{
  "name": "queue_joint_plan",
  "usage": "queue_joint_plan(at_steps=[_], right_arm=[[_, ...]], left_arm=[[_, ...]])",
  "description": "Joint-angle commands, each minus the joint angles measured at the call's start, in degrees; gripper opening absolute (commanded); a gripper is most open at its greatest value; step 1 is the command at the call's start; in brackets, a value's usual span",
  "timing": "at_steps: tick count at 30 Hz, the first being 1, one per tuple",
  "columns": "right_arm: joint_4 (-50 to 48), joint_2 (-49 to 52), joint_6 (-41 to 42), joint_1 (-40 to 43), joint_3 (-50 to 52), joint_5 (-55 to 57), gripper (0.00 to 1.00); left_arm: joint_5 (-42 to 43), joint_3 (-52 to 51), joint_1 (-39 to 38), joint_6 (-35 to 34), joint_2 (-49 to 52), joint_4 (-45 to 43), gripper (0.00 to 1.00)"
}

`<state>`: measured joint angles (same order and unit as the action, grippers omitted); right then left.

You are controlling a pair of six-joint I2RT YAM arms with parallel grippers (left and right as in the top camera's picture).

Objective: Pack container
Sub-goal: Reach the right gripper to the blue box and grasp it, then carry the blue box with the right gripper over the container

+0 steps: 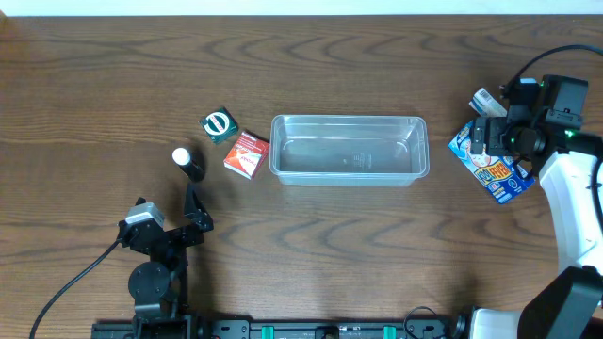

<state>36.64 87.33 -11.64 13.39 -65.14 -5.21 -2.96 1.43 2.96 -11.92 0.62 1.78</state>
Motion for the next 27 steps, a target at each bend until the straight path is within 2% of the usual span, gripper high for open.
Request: queue_joint_plan(at_steps=[1,7,9,12,20,27], right_arm=[[0.22,1.73,-5.22,0.59,-1.16,1.38,0.9],[0.39,5.64,-5.6,0.85,-1.16,3.96,0.79],[0.5,6.43,-5.57,1.05,-1.16,3.91,0.7],[0.87,6.78,-5.57,1.07,-1.16,3.93,0.52],[0.85,6.86,-5.6,1.07,-1.16,3.93,0.42],[1.86,6.86,-5.6,1.07,-1.16,3.93,0.27]], left_arm=[[-0.46,-1.2,0.35,0.72,-0.28,2.19,0.98],[-0.46,-1.2,0.35,0.72,-0.28,2.19,0.98],[-0.46,-1.2,0.35,0.72,-0.28,2.19,0.98],[-0.46,-1.2,0.35,0.72,-0.28,2.19,0.98],[-0.46,-1.2,0.35,0.72,-0.28,2.19,0.98],[-0.46,-1.2,0.35,0.72,-0.28,2.19,0.98]])
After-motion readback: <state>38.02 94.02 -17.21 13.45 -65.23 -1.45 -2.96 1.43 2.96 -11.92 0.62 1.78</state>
